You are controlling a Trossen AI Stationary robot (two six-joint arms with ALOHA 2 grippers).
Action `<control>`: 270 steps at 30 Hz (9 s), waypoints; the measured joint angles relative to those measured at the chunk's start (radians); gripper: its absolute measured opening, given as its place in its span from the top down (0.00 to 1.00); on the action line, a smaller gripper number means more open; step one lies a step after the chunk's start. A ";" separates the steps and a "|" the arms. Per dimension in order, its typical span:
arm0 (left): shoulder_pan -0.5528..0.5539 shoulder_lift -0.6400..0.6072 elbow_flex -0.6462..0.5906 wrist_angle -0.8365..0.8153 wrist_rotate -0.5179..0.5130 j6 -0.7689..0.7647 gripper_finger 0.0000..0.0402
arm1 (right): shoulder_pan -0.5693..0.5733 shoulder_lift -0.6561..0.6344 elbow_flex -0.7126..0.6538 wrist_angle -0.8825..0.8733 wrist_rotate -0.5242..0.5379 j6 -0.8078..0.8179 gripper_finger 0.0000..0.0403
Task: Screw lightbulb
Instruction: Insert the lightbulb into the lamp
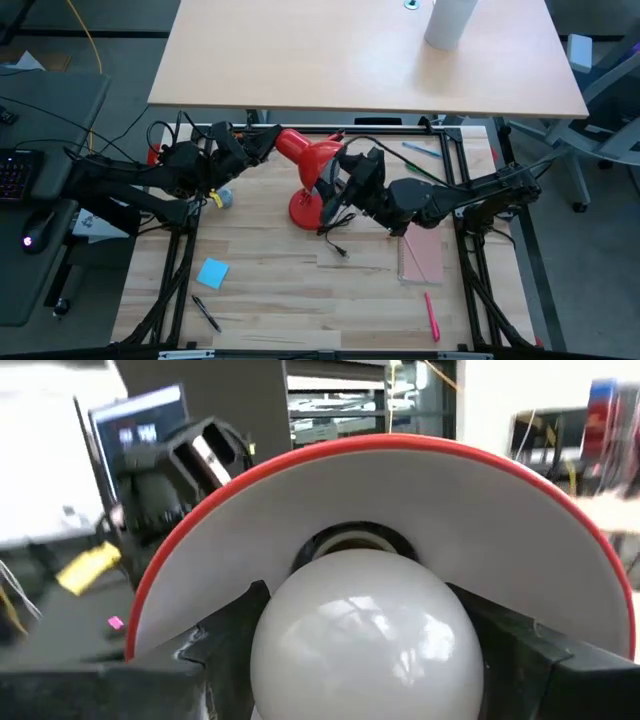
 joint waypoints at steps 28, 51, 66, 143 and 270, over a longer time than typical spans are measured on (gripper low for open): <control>0.001 -0.001 0.000 0.008 0.045 0.124 0.74 | -0.009 -0.002 0.001 -0.013 -0.007 1.152 0.35; 0.000 0.000 -0.002 0.048 0.039 0.158 0.74 | -0.009 -0.002 0.002 -0.030 -0.031 1.149 0.32; -0.001 0.000 -0.002 0.058 0.070 0.158 0.74 | -0.011 0.000 0.002 -0.042 -0.032 1.217 0.28; 0.000 -0.003 -0.001 0.103 0.075 0.193 0.74 | -0.021 -0.038 0.000 -0.086 -0.178 1.125 0.28; 0.035 -0.191 0.000 0.104 0.059 0.386 0.74 | -0.049 -0.267 0.000 -0.531 -0.312 0.967 0.03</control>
